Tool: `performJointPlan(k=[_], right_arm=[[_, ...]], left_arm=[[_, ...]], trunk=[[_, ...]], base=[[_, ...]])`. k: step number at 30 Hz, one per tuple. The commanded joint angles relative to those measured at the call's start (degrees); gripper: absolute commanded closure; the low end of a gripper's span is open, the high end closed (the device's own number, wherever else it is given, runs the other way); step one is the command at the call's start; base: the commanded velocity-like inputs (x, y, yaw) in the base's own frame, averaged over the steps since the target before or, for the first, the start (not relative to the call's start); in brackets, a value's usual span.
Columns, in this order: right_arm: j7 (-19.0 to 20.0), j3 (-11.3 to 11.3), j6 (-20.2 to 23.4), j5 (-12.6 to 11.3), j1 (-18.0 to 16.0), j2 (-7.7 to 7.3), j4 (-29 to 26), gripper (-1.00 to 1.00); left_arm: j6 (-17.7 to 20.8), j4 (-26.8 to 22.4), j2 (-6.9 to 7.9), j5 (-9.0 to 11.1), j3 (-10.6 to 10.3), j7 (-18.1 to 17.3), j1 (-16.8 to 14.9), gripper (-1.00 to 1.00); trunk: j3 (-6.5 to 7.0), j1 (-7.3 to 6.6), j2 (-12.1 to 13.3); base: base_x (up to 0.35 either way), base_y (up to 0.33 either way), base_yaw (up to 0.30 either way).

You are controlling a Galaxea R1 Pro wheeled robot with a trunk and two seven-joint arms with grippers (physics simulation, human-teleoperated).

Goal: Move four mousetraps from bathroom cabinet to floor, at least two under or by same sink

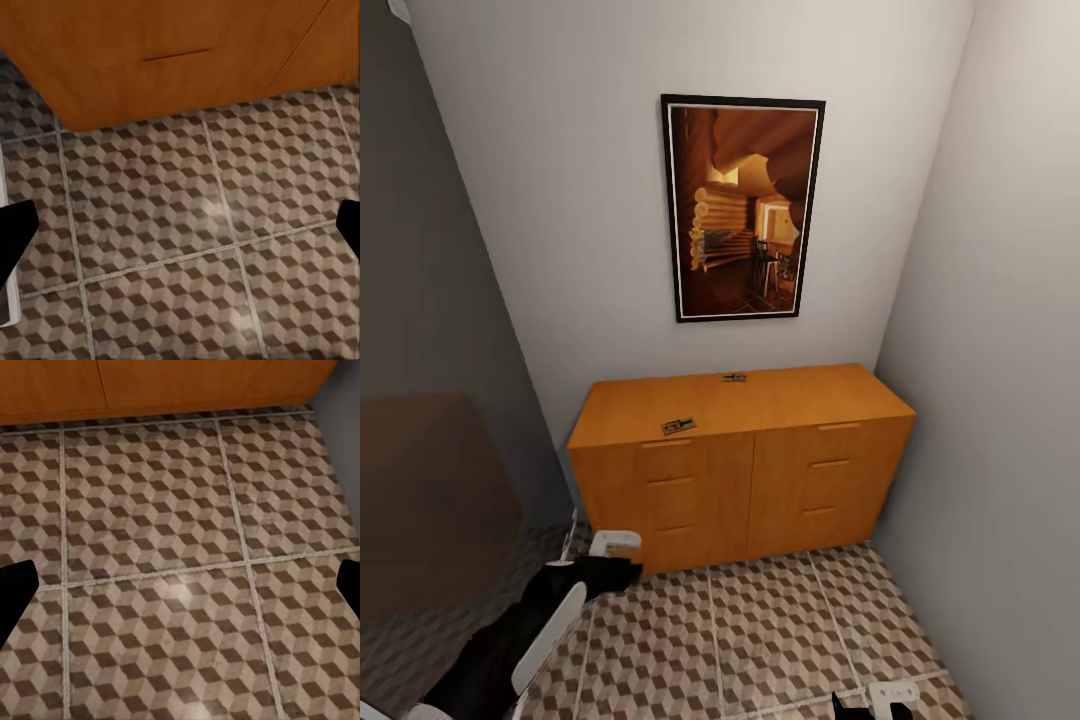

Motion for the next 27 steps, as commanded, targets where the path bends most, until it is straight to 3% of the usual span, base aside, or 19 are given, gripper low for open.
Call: performJointPlan(k=[1,6,8,12,17,24,27], right_arm=[[-0.18,0.5,-0.15,-0.39,-0.04,0.0,0.03,-1.0],[-0.16,0.5,-0.15,-0.38,-0.06,-0.01,0.02,-1.0],[-0.15,0.5,-0.15,-0.38,-0.07,-0.06,-0.03,-1.0],[-0.15,0.5,-0.17,-0.38,-0.07,-0.07,-0.05,-1.0],[-0.08,0.53,-0.23,-0.38,-0.05,-0.02,-0.06,-1.0],[-0.07,0.56,-0.24,-0.38,-0.04,0.01,-0.06,-1.0],[-0.06,0.58,-0.24,-0.38,-0.03,0.01,-0.06,-1.0]], left_arm=[[1.82,-2.0,0.09,0.58,0.49,0.54,-0.07,-1.0],[11.7,-11.35,-0.07,0.48,2.92,0.58,-0.88,-1.0],[15.71,-14.93,-0.65,0.08,3.62,0.59,-3.78,-1.0],[17.26,-16.28,-0.91,-2.22,3.9,0.6,-8.36,-1.0],[18.63,-16.03,-1.16,-6.27,4.19,0.65,-16.92,-1.0],[19.07,-12.92,-1.29,-7.9,5.0,0.68,-27.14,-1.0],[19.09,-11.9,-1.3,-8.66,5.81,0.68,-29.68,-1.0]], trunk=[[-0.13,0.04,-0.12],[-0.13,0.04,-0.12],[-0.13,0.04,-0.12],[-0.13,0.04,-0.12],[-0.13,0.04,-0.12],[-0.13,0.04,-0.12],[-0.13,0.04,-0.12]], base=[[0.0,0.0,0.0],[0.0,0.0,0.0],[0.0,0.0,0.0],[0.0,0.0,0.0],[0.0,0.0,0.0],[0.0,0.0,0.0],[0.0,0.0,0.0]])
